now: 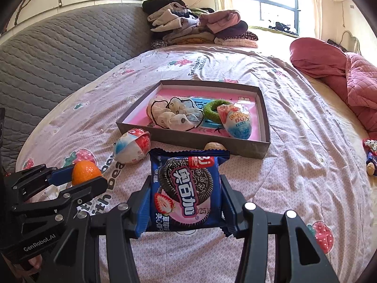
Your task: Organize objects
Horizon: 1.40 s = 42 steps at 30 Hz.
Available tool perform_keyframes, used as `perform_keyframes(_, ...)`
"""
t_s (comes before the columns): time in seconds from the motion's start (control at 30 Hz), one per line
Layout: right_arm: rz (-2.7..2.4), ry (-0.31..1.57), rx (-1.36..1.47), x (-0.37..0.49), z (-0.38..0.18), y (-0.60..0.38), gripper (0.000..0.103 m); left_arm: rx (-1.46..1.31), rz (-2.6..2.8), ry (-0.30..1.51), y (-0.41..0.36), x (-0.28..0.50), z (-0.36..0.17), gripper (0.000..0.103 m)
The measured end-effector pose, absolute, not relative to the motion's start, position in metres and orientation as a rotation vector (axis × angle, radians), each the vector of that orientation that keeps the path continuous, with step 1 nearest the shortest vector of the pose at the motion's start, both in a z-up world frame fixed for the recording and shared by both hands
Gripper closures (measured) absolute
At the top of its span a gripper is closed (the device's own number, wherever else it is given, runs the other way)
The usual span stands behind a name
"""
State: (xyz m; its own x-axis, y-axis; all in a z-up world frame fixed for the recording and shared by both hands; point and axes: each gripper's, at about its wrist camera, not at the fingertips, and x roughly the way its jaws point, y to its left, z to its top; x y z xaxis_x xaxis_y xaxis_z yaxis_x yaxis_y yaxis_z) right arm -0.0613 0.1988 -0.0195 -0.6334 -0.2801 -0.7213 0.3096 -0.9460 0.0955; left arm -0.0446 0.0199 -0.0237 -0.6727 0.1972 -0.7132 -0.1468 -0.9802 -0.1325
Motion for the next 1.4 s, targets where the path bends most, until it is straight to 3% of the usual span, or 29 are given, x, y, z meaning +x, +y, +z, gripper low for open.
perform_keyframes(0.83,-2.630,0.050,1.057,-0.062,0.004,0.201,0.051,-1.098,2.760,-0.061,0.012,-0.051,0.003,0.062)
perform_keyframes(1.4,-2.667,0.077,1.005,-0.093,0.024,0.198,0.051,-1.057,2.765,-0.027,0.011,-0.095,0.015,0.062)
